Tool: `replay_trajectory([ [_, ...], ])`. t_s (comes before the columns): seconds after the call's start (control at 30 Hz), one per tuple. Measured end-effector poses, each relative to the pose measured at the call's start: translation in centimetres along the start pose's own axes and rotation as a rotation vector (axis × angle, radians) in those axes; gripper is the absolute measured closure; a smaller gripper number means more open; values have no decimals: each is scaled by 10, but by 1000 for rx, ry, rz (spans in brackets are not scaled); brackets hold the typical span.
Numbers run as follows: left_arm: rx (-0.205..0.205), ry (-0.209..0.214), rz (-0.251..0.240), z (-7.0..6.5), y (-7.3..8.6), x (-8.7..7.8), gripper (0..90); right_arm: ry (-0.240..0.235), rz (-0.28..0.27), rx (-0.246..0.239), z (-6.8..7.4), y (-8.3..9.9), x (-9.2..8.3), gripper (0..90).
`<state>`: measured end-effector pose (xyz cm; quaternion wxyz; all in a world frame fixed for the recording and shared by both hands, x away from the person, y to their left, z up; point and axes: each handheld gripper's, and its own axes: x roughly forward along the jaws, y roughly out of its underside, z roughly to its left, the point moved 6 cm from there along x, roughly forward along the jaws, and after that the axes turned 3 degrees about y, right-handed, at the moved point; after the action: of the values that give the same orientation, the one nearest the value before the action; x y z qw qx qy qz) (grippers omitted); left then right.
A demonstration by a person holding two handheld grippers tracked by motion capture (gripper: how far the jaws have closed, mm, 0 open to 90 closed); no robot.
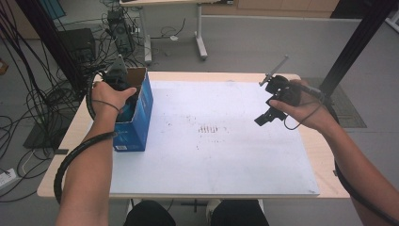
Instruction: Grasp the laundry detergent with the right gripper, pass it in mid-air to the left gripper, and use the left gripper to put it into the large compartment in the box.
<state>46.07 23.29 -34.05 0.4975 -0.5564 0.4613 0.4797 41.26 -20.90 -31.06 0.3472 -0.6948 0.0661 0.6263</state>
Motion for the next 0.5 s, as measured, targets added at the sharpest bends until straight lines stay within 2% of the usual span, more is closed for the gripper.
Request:
replay_trajectory([
  [0.5, 4, 0, -9, -1, 0, -1, 355, -1, -1, 0, 1, 0, 0, 49],
])
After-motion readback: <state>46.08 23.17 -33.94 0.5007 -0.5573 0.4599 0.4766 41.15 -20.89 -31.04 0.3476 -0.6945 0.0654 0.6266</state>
